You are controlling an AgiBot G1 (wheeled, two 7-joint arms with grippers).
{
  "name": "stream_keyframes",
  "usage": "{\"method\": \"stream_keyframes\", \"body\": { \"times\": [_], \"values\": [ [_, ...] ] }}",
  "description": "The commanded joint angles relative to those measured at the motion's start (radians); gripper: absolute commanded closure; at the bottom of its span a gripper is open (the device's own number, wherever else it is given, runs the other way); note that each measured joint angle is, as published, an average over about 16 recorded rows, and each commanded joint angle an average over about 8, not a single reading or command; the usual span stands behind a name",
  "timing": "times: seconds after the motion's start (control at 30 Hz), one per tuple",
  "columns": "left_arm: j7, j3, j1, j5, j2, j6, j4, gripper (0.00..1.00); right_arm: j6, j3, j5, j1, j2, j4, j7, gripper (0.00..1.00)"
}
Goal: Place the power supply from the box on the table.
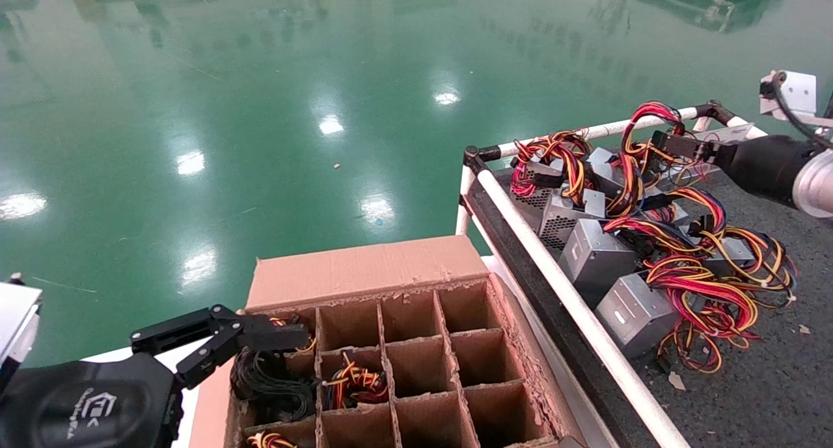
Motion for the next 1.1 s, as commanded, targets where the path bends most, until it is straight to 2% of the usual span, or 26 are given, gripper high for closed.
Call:
{"method": "stream_keyframes", "body": {
  "times": [0.03, 0.33, 0.7, 0.83, 1.1],
  "values": [
    [0.000, 0.000, 0.000, 0.000, 0.000, 0.000, 0.000, 0.00, -0.016, -0.004, -0.006, 0.017, 0.004, -0.021, 0.002, 0.00],
    [0.000, 0.001, 0.000, 0.000, 0.000, 0.000, 0.000, 0.00, -0.100, -0.012, -0.017, 0.121, 0.019, -0.164, -0.075, 0.00],
    [0.001, 0.001, 0.000, -0.001, 0.000, -0.001, 0.000, 0.00, -0.201, 0.004, 0.017, 0.275, -0.007, -0.356, -0.283, 0.00],
    [0.001, 0.001, 0.000, -0.001, 0.000, -0.001, 0.001, 0.00, -0.232, 0.011, 0.039, 0.252, 0.003, -0.310, -0.313, 0.00],
    [0.001, 0.002, 0.000, -0.001, -0.001, 0.000, 0.001, 0.00, -0.312, 0.029, 0.110, 0.098, 0.060, -0.067, -0.270, 0.00]
  ]
}}
